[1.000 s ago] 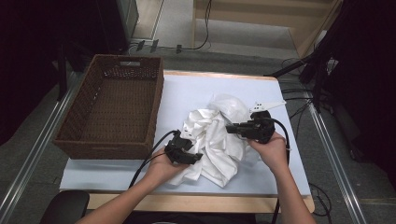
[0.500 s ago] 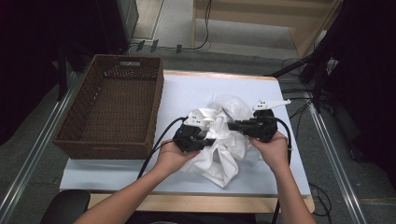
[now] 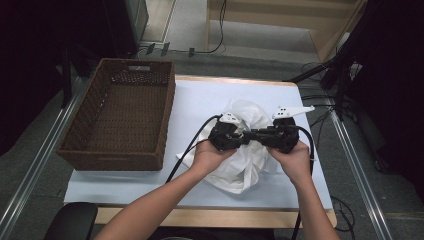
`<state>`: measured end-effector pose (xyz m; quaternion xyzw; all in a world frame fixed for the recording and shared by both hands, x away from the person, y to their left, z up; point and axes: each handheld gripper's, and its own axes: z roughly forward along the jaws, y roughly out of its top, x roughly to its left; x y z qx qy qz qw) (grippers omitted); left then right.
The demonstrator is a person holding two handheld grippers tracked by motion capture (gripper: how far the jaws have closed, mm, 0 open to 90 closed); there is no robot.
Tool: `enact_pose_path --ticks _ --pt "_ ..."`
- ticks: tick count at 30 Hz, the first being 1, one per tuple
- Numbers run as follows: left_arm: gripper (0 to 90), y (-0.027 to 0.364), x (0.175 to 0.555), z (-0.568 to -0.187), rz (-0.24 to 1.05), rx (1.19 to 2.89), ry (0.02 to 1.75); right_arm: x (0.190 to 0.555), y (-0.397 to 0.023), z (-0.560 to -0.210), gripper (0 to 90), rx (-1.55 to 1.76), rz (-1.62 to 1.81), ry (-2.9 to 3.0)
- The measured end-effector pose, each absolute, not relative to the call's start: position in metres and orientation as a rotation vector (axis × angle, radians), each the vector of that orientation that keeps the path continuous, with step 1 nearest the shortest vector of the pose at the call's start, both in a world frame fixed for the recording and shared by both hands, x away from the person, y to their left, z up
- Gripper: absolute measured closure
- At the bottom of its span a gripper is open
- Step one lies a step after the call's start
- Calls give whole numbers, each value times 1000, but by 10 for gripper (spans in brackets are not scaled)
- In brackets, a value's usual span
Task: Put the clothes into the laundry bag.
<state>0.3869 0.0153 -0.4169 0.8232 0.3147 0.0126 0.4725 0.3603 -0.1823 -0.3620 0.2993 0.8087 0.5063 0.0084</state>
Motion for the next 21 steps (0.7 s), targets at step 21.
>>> enact_pose_path --ticks 21 --pt "869 27 379 -402 -27 2011 649 354 -175 -357 883 808 1622 2599"
